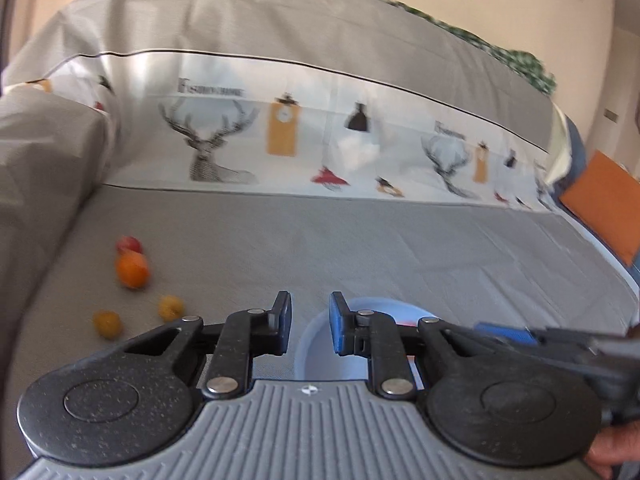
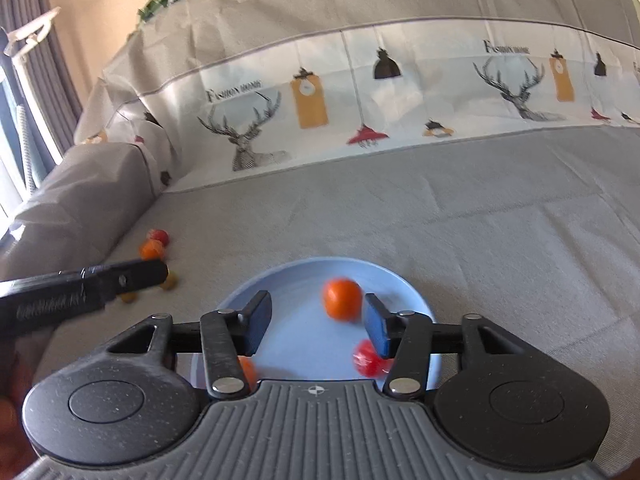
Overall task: Organize fruits
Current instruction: 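Grasp the wrapped orange with the left tool while the right tool grasps a yellow fruit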
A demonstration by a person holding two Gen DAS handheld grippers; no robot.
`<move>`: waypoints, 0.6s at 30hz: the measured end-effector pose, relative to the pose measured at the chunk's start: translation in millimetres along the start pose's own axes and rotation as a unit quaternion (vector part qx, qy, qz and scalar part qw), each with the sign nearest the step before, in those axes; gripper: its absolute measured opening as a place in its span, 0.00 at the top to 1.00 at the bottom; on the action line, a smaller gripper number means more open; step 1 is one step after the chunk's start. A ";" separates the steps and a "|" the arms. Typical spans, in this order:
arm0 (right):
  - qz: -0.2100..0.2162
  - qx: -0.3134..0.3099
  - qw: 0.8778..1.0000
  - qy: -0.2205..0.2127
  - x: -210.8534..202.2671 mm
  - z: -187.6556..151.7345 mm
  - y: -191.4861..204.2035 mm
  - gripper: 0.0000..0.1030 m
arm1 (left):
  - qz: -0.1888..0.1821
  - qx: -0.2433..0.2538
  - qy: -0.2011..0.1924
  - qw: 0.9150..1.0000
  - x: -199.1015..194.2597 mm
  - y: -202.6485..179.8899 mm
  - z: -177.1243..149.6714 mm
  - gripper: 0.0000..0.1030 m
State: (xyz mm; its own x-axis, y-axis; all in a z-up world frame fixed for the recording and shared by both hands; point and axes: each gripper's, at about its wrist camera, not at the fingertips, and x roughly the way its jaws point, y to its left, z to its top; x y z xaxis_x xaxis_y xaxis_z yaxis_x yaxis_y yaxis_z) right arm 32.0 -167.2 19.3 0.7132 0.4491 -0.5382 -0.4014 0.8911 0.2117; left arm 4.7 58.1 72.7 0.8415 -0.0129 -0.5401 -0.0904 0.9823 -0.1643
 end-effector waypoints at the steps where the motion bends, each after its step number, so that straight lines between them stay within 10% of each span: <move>1: 0.006 -0.003 1.000 -0.004 -0.1 1.9 3.7 0.64 | 0.013 0.000 -0.002 1.000 3.0 8.0 6.7 0.78; 18: 0.098 -0.032 0.995 -0.005 43.8 29.6 78.8 0.80 | 0.092 -0.144 -0.024 0.985 17.3 96.6 11.7 0.78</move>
State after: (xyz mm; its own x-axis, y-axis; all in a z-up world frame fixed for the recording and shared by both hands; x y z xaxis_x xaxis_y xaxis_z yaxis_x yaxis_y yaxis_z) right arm 48.5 -75.4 36.5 0.6223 0.6152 -0.4840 -0.5690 0.7802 0.2600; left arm 16.8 155.0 57.2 0.8200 0.1769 -0.5444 -0.3864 0.8727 -0.2984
